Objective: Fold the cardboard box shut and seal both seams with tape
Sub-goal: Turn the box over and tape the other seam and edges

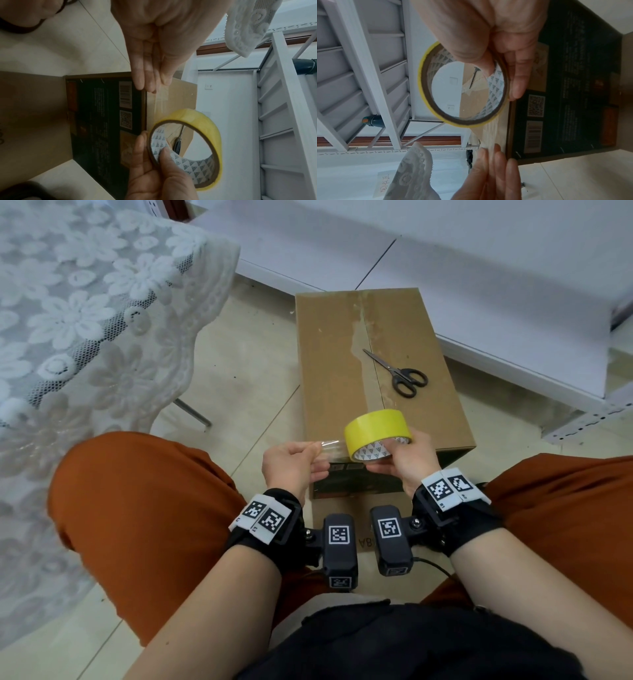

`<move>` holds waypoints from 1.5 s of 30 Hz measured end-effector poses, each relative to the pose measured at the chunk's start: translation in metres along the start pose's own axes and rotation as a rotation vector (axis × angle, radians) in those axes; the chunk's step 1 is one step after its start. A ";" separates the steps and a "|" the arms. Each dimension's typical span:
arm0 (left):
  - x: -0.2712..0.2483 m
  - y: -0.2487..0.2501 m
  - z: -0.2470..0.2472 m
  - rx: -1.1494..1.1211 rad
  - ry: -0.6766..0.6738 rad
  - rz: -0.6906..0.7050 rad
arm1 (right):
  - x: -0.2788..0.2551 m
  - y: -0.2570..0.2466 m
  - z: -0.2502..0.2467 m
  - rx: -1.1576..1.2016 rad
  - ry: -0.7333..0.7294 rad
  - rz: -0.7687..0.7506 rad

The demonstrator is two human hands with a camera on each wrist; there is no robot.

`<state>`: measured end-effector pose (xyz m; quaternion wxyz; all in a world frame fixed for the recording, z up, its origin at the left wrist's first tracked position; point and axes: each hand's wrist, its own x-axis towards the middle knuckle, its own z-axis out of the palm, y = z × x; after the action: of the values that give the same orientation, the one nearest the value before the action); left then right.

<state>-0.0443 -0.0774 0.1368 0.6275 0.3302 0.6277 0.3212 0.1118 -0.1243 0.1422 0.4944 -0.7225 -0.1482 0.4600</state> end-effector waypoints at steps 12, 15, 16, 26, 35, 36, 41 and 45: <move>0.008 0.011 -0.013 -0.038 0.021 -0.094 | 0.001 -0.001 -0.010 -0.065 0.015 -0.055; 0.009 0.012 -0.014 -0.029 0.071 -0.094 | 0.002 0.003 -0.009 -0.069 0.015 -0.047; 0.010 0.013 -0.014 -0.025 0.082 -0.095 | 0.002 0.003 -0.009 -0.069 0.034 -0.029; 0.007 0.005 -0.014 -0.058 0.052 -0.099 | 0.000 0.000 -0.009 0.081 -0.036 0.009; 0.014 0.000 -0.010 0.102 0.151 -0.042 | -0.006 0.001 -0.007 -0.125 0.029 -0.121; 0.014 0.000 -0.010 0.114 0.156 -0.037 | -0.006 0.001 -0.007 -0.153 0.035 -0.132; 0.013 0.000 -0.012 0.165 0.177 -0.019 | -0.004 -0.002 -0.006 -0.284 0.057 -0.198; 0.015 0.000 -0.013 0.189 0.180 -0.024 | -0.001 -0.004 -0.004 -0.442 0.085 -0.283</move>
<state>-0.0574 -0.0645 0.1282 0.5386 0.3504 0.7127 0.2814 0.1153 -0.1254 0.1462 0.3899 -0.8037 -0.3235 0.3121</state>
